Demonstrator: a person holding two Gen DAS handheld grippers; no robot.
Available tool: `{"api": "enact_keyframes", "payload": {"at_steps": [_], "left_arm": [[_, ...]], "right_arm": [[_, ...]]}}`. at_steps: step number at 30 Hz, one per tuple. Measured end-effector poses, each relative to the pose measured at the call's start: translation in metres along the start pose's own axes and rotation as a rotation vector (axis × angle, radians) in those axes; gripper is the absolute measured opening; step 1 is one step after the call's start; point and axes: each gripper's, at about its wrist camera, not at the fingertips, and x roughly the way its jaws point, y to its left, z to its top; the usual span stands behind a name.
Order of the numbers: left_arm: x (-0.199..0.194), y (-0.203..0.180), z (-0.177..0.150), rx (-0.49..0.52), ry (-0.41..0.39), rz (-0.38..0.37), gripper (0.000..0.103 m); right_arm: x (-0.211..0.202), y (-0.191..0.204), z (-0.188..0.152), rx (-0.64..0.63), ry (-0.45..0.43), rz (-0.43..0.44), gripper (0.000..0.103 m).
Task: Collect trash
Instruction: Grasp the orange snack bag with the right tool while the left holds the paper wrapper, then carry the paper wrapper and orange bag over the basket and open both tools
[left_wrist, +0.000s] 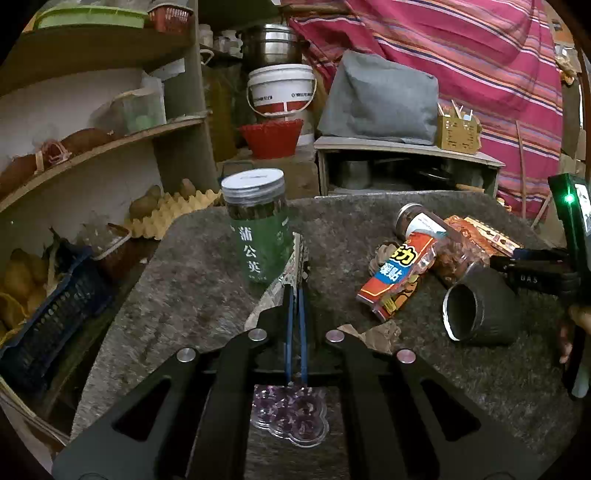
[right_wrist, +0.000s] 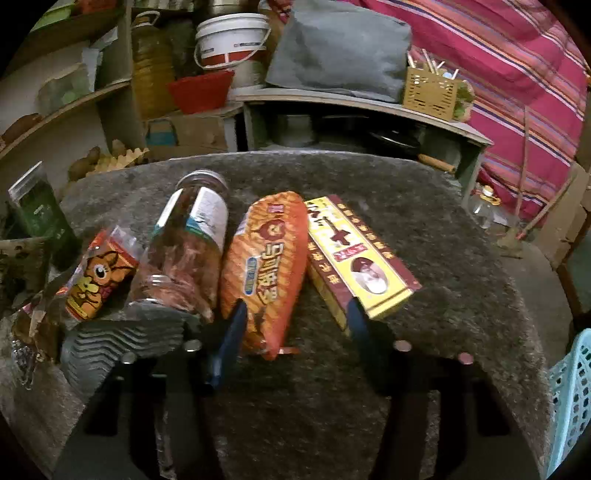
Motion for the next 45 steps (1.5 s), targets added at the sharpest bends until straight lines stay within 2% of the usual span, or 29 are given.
{"api": "enact_keyframes", "payload": {"at_steps": [1,2,4,6,10,12,14,17,22,28,35,40,45], "left_arm": [[0.001,0.000,0.000,-0.003,0.003,-0.004,0.001],[0.001,-0.001,0.000,-0.004,0.004,-0.006,0.001],[0.002,-0.003,0.000,0.001,0.005,-0.006,0.001],[0.003,-0.005,0.000,0.007,0.006,-0.006,0.001],[0.006,-0.010,-0.003,0.018,0.017,-0.007,0.001],[0.007,-0.013,-0.003,0.026,0.018,-0.003,0.001],[0.008,-0.014,-0.004,0.028,0.019,-0.004,0.001],[0.008,-0.015,-0.004,0.032,0.019,-0.002,0.001],[0.009,-0.016,-0.004,0.033,0.018,0.001,0.001],[0.005,-0.018,0.002,0.021,0.003,0.010,0.001],[-0.007,-0.017,0.014,-0.010,-0.035,0.006,0.001],[-0.030,-0.033,0.023,0.013,-0.093,-0.024,0.001],[-0.056,-0.058,0.031,0.031,-0.138,-0.087,0.001]], "right_arm": [[0.003,0.000,-0.001,0.004,0.014,0.025,0.038],[0.006,-0.001,-0.002,0.020,0.028,0.053,0.036],[0.008,-0.004,-0.002,0.041,0.032,0.066,0.036],[0.009,-0.007,-0.003,0.052,0.034,0.063,0.031],[0.013,-0.014,-0.003,0.083,0.044,0.077,0.031],[0.015,-0.013,-0.003,0.078,0.046,0.078,0.029],[0.016,-0.011,-0.003,0.065,0.048,0.087,0.021],[0.014,-0.008,-0.003,0.048,0.042,0.094,0.014],[0.005,-0.003,-0.002,0.017,0.009,0.085,0.008],[-0.016,-0.009,0.001,0.000,-0.042,0.061,0.007],[-0.058,-0.039,0.000,0.014,-0.121,0.012,0.007],[-0.081,-0.065,-0.007,0.010,-0.135,-0.026,0.007],[-0.099,-0.094,-0.019,0.021,-0.140,-0.057,0.006]]}}
